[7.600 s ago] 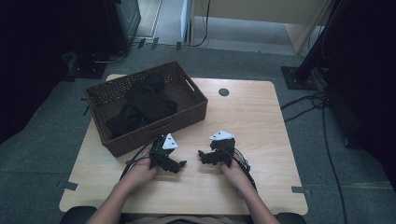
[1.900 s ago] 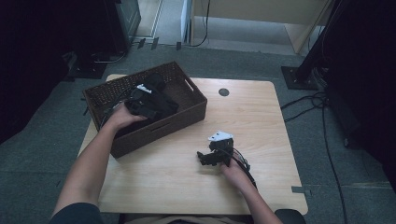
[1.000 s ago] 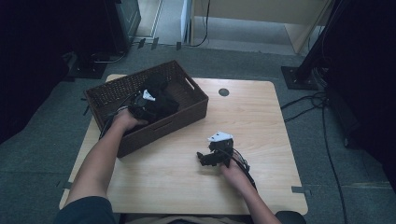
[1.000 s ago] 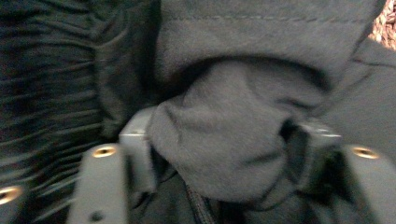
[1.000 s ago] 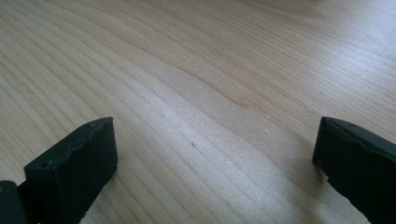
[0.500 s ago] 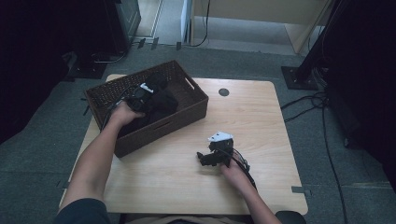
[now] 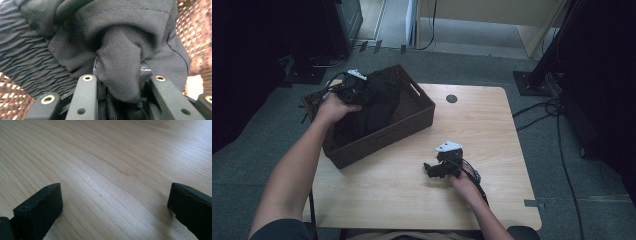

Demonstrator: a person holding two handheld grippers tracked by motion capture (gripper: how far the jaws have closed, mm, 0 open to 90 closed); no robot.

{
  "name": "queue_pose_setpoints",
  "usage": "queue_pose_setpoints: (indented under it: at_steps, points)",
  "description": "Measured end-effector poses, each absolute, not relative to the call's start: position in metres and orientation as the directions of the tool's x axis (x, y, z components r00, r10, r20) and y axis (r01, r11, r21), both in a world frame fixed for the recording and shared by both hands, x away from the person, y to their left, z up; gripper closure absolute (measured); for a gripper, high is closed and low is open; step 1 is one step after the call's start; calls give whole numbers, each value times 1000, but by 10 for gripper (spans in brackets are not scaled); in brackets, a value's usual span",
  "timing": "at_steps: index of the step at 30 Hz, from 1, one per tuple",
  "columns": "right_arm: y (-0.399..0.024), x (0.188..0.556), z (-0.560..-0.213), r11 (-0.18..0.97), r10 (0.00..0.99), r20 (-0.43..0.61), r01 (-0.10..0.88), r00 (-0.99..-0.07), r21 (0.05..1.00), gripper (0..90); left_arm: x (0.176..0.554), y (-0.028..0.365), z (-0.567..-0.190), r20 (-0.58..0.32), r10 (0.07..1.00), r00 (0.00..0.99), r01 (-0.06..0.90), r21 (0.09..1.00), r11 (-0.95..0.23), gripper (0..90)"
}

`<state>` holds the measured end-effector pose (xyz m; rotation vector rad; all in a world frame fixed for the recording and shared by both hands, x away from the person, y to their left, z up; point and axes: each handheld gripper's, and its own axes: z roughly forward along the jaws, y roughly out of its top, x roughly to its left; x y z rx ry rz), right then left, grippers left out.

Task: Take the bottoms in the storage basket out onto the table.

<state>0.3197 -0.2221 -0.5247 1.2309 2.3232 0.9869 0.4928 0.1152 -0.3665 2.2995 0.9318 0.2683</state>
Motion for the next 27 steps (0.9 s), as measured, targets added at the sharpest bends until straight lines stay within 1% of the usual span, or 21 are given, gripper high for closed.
queue_pose_setpoints:
  at_steps: [4, 9, 15, 19, 27]
  points:
    - [-223, 319, -525, 384, 822, 29, 591, -569, 709, 0, 492, 119, -343, -36, 687, 726, 543, 643, -540, 710]
    - [-223, 320, -525, 383, 822, 30, 590, -569, 711, 0, 487, 120, -325, -22, 682, 731, 532, 645, -549, 712]
    - [-226, 320, -525, 383, 823, 29, 593, -567, 709, 0, 479, 122, -304, -34, 675, 737, 514, 676, -528, 714]
    - [-228, 320, -524, 381, 826, 31, 598, -563, 705, 1, 472, 120, -286, -18, 654, 756, 484, 688, -541, 714]
    - [-238, 323, -519, 336, 844, 61, 615, -532, 713, 3, 452, 105, -253, -35, 611, 791, 442, 722, -531, 713]
